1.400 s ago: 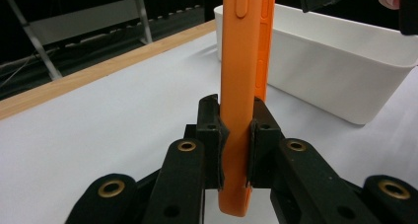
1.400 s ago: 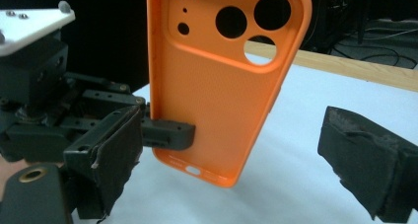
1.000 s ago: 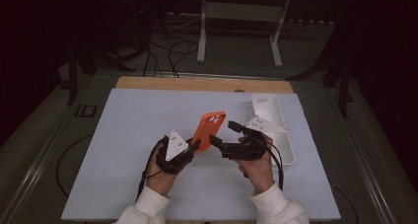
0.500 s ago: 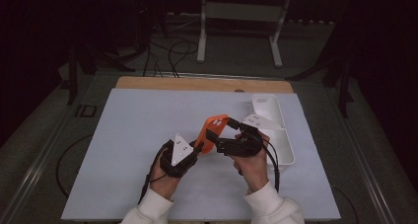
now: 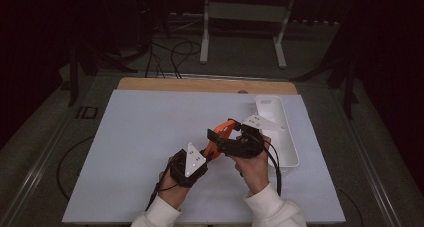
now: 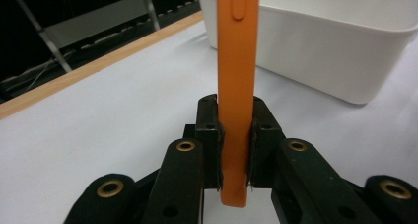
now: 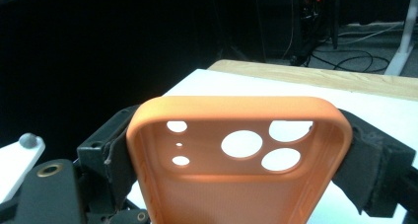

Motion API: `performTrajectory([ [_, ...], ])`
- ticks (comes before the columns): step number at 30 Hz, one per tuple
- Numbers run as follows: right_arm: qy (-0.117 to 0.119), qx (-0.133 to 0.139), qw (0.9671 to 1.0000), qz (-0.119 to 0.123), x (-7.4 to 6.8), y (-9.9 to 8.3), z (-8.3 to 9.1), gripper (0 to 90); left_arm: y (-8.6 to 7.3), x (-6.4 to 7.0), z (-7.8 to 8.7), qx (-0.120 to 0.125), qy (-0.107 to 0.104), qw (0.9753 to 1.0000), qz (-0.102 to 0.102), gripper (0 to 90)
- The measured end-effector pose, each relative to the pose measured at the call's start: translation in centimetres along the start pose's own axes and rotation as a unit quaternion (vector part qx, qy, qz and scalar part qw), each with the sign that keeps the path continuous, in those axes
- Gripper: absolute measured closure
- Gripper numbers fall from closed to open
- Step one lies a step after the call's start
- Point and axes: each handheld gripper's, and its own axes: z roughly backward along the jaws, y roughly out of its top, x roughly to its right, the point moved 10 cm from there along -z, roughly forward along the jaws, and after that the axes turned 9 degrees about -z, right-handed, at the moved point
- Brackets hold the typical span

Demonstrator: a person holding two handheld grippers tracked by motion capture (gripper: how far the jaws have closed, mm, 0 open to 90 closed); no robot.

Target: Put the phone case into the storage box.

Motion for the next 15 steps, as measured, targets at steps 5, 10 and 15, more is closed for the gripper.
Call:
performTrajectory([
  [5,-0.005,-0.007,1.0000,0.002,0.21,-0.18,0.02,15.7,-0.15,0.14,-0.17,-0.005,-0.006,1.0000,0.003,79.2],
  [10,-0.007,-0.011,0.9999,0.002,0.38,-0.23,0.02,16.1,-0.14,0.11,-0.27,-0.002,-0.016,0.9998,0.011,79.1],
  [15,-0.007,-0.013,0.9999,-0.001,0.46,-0.27,0.02,16.2,-0.16,0.16,-0.33,-0.001,-0.024,0.9996,0.014,78.7],
])
